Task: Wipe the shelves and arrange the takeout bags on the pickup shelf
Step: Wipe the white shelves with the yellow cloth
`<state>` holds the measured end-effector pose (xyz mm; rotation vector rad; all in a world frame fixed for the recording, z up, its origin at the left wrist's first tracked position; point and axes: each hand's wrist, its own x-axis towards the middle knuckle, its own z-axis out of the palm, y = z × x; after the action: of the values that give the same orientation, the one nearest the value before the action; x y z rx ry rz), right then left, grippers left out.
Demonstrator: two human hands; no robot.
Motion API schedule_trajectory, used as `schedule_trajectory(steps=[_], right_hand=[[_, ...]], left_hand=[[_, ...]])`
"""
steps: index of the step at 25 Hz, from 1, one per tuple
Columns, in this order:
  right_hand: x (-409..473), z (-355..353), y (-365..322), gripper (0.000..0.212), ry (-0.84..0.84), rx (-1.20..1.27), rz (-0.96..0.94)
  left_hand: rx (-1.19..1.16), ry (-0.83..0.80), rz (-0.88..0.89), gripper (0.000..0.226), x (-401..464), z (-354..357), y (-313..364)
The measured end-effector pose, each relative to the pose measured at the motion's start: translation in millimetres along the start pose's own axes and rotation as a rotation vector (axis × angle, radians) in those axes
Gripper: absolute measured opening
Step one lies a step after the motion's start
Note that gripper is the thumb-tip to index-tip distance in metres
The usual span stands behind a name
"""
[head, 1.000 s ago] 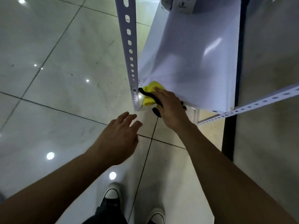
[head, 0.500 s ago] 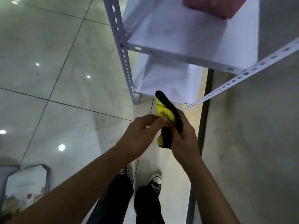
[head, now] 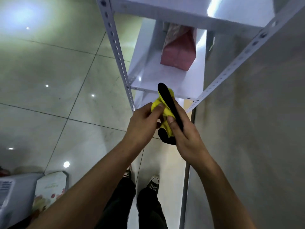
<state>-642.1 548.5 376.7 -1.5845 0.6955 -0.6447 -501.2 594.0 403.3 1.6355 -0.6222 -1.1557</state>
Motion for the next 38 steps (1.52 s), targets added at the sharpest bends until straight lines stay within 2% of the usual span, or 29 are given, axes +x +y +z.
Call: schedule_trajectory(steps=[2, 5, 9, 11, 14, 17, 19, 21, 24, 26, 28, 31, 35, 38], right_hand=[[-6.9, -14.0, -30.0, 0.042, 0.083, 0.023, 0.036], [-20.7, -33.0, -72.4, 0.036, 0.239, -0.117, -0.033], [-32.6, -42.1, -121.0, 0.046, 0.113, -0.476, -0.207], [-35.4, -42.4, -143.9, 0.045, 0.114, -0.634, -0.238], [-38.5, -44.9, -178.0, 0.043, 0.121, -0.679, -0.226], [-36.4, -52.7, -205.2, 0.051, 0.148, -0.479, -0.242], [-29.8, -60.7, -216.1, 0.048, 0.309, -0.243, -0.261], [-16.8, -71.3, -222.7, 0.043, 0.417, -0.082, -0.152], [0.7, -81.2, -227.8, 0.043, 0.297, 0.176, 0.013], [10.6, -83.0, -226.4, 0.057, 0.166, 0.412, 0.048], [22.5, -82.0, -229.9, 0.056, 0.115, 0.512, 0.037], [55.3, -77.9, -246.7, 0.039, 0.325, 0.369, 0.054], [81.7, -81.7, -264.3, 0.050, 0.638, 0.093, 0.085], [83.1, -80.7, -273.9, 0.052, 0.874, 0.005, 0.028]], left_hand=[[-0.075, 0.014, -0.006, 0.024, -10.7, 0.4, 24.5], [-0.181, 0.054, -0.064, 0.028, -23.4, -3.5, 62.3], [-0.232, -0.032, -0.086, 0.032, -35.6, -5.7, 115.7], [-0.264, -0.103, -0.077, 0.032, -46.1, -7.9, 141.1], [-0.208, -0.197, 0.019, 0.040, -59.8, -8.5, 173.2], [-0.175, -0.142, 0.131, 0.017, -68.9, -3.0, 198.1], [-0.185, -0.100, 0.175, 0.013, -72.2, 1.2, 212.3], [-0.216, -0.097, 0.212, 0.013, -71.3, 4.1, 226.2], [-0.304, -0.113, 0.238, 0.013, -62.6, 4.5, 250.1], [-0.322, -0.111, 0.241, 0.016, -51.2, 1.8, 262.3], [-0.322, -0.109, 0.249, 0.020, -38.6, -4.9, 272.1], [-0.296, -0.132, 0.248, 0.019, -15.5, -20.5, 288.0], [-0.235, -0.253, 0.166, 0.018, 11.5, -39.6, 296.9], [-0.115, -0.390, 0.153, 0.018, 18.1, -44.4, 294.3]])
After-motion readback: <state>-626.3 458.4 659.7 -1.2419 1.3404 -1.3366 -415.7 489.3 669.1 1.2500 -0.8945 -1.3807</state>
